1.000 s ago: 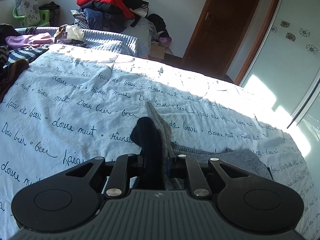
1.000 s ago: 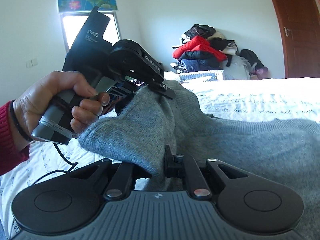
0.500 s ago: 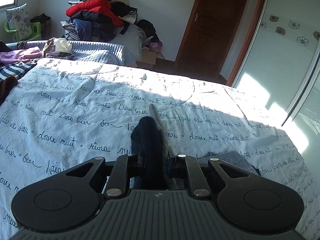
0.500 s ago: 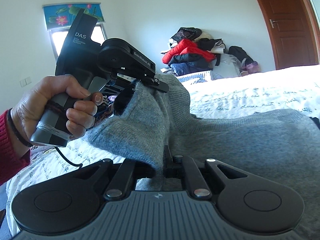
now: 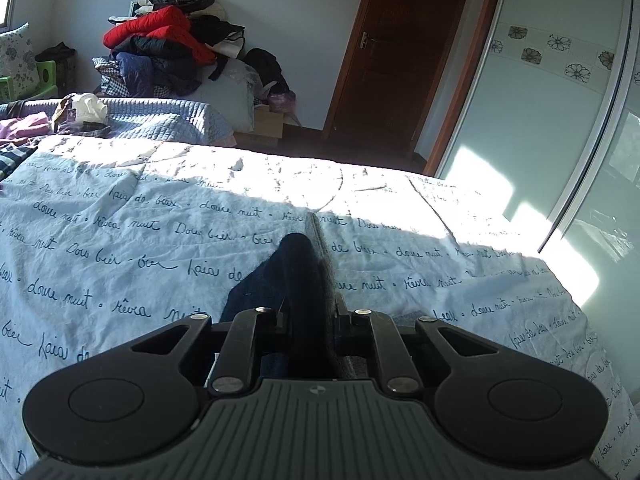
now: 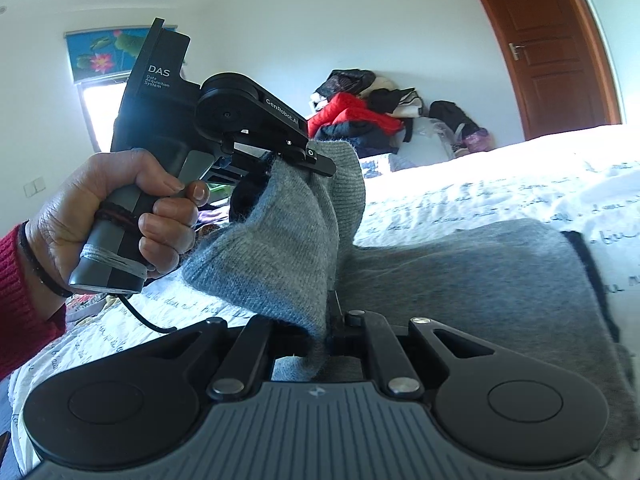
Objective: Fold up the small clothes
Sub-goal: 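Lift the side edge with both grippers and fold it over the sweater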
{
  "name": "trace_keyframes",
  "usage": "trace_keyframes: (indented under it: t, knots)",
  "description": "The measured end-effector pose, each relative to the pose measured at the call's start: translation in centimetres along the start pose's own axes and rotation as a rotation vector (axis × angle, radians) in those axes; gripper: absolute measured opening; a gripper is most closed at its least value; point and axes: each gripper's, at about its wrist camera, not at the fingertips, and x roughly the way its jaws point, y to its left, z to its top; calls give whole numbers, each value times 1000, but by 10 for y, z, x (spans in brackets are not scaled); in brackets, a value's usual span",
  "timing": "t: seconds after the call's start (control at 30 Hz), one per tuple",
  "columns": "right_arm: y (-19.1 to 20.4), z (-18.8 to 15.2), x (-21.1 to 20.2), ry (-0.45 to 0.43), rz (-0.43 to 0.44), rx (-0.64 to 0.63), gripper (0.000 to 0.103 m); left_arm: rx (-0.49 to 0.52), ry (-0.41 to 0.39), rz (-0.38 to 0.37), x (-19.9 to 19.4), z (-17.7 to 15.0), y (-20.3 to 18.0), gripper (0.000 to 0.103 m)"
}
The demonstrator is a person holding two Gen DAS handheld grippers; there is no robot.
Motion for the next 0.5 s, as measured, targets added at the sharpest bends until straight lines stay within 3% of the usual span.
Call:
trace_keyframes:
  t: [0.5]
  knots:
    - [-35,-8,-35,-21,-77,90,7,68,51,-60,39,-12,-72,14]
